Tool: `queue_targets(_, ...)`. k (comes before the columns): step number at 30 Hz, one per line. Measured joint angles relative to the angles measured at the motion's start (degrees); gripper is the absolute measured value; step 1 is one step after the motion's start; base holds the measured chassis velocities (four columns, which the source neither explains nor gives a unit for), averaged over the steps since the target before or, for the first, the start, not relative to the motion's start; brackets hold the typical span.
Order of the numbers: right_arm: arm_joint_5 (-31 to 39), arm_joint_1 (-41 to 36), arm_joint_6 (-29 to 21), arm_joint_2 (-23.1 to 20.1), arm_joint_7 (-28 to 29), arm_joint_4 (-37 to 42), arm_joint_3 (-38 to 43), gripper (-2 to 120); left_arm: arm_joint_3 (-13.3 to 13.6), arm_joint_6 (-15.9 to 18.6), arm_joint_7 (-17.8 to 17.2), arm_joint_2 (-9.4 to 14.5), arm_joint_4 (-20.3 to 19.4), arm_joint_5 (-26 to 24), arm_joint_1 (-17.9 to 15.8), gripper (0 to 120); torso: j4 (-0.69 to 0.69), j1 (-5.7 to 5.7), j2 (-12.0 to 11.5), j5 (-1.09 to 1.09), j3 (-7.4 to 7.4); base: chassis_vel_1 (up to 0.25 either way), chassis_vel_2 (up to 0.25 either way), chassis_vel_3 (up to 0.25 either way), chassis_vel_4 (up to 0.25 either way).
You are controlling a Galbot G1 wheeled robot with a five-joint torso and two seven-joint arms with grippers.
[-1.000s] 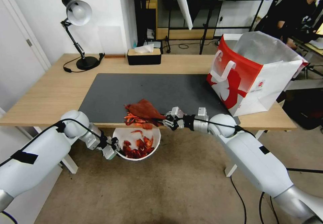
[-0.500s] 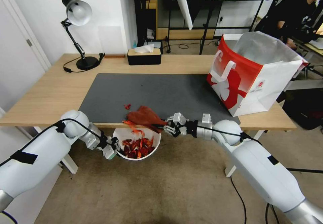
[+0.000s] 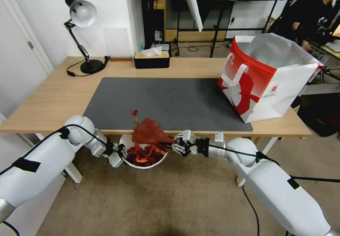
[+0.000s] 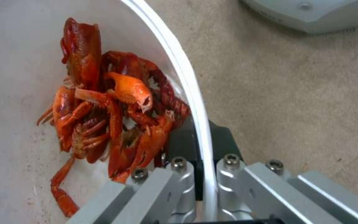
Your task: Sweep shrimp from table into container with towel, then put container into takeout bag.
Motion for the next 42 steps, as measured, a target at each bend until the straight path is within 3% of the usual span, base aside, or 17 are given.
queue_targets(22,2.74,-3.80,-1.12,-0.87,0.57,6.30,2.56,5,-1.19,0.16,-0.01,0.92,-1.22,0.17,1.94,0,0.00,0.01,0.00,0.00,0.01,0.000,0.000,0.000,0.000)
queue_targets(30,9.80,4.28,-1.72,0.40,6.62,3.57,-0.37,5,-1.89,0.20,-0.01,1.21,-1.43,0.22,2.67,0,0.00,0.01,0.00,0.00,0.01,0.000,0.000,0.000,0.000)
queue_targets(32,12.32,10.11,-0.69,2.41,11.32,0.05,-2.70,5,-2.38,0.17,-0.01,1.44,-1.42,0.22,3.08,0,0.00,0.01,0.00,0.00,0.01,0.000,0.000,0.000,0.000)
queue_targets(42,11.06,22.34,1.46,8.16,17.13,-14.80,-10.33,5,-3.49,0.01,0.03,2.60,-1.38,0.13,4.00,0,0.01,0.01,-0.01,-0.01,0.01,0.000,0.000,0.000,0.000)
